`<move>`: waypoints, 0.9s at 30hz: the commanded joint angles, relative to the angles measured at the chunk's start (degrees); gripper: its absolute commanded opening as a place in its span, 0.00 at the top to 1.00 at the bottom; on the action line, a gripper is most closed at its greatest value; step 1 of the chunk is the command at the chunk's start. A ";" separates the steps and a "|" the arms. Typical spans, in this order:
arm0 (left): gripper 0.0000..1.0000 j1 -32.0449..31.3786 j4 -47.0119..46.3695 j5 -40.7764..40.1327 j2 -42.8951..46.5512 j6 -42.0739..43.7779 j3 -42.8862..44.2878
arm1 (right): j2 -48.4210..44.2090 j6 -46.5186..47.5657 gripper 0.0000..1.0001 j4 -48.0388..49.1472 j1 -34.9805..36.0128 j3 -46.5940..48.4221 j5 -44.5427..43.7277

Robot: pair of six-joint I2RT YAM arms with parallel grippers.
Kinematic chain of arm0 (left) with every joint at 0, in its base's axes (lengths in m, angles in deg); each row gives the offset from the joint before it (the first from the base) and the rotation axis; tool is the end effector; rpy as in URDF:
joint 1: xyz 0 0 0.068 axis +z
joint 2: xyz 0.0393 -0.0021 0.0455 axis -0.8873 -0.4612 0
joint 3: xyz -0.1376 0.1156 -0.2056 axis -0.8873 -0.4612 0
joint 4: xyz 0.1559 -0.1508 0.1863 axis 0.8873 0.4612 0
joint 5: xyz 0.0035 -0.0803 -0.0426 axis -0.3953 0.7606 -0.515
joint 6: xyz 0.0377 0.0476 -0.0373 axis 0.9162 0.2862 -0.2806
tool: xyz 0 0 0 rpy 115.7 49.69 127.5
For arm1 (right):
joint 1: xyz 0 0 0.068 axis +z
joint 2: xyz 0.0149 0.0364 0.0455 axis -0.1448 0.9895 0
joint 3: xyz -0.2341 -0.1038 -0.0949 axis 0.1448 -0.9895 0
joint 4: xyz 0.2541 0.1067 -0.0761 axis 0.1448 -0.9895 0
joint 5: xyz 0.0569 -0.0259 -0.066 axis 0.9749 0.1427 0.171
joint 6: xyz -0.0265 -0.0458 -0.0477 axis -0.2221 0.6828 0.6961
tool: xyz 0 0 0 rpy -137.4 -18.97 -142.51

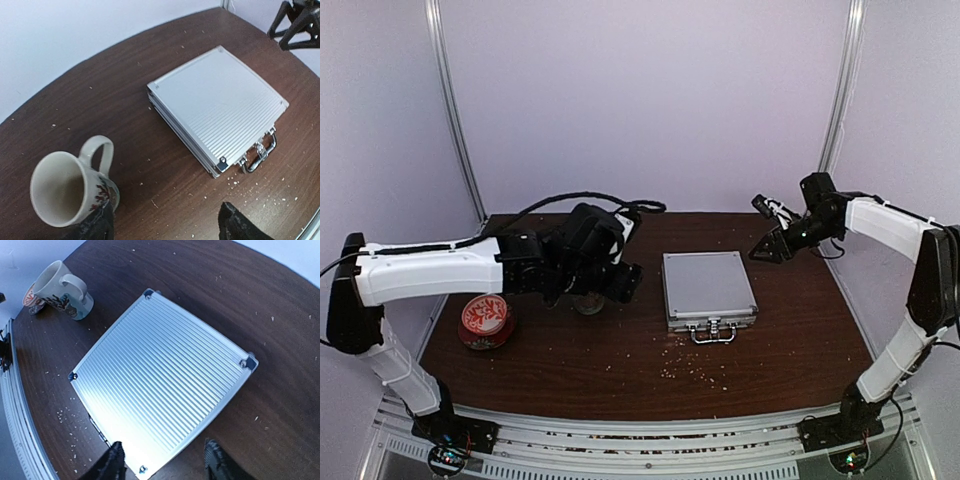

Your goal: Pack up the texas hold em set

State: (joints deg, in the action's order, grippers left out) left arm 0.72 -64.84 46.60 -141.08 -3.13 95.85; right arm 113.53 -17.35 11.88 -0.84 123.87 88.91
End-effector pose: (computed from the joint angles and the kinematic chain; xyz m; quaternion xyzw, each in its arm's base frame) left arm 0.2081 -0.3374 0.2820 0.2067 0.8640 -0.1424 0.4365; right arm 0.3609 0.0883 0.2520 -0.3365 0.8320 0.3202 0.3033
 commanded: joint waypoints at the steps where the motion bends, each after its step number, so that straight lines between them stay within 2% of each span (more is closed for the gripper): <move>1: 0.25 0.21 -1.75 7.64 -6.56 -1.56 2.72 | -2.31 -1.68 0.40 0.91 -0.45 -4.56 -3.11; 7: 0.24 0.21 -4.42 11.35 -13.70 -2.68 5.14 | -0.47 -0.65 0.37 -0.70 -0.45 -9.07 -4.70; 14: 0.21 0.12 -3.56 14.81 -20.71 -4.11 9.58 | 3.54 3.44 0.37 -4.07 -0.33 -11.10 -0.31; 22: 0.22 0.12 -1.99 11.62 -21.08 -4.85 9.67 | 5.28 9.87 0.38 -10.55 2.16 -12.70 2.33; 27: 0.23 -0.35 -1.95 9.37 -18.37 -5.92 7.44 | 5.85 12.97 0.39 -13.15 6.25 -14.31 2.20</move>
State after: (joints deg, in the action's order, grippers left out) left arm 0.69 -66.28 58.49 -162.50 -7.57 103.98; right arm 118.29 -8.50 2.98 2.22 111.02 89.54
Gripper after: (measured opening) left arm 0.771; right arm 0.613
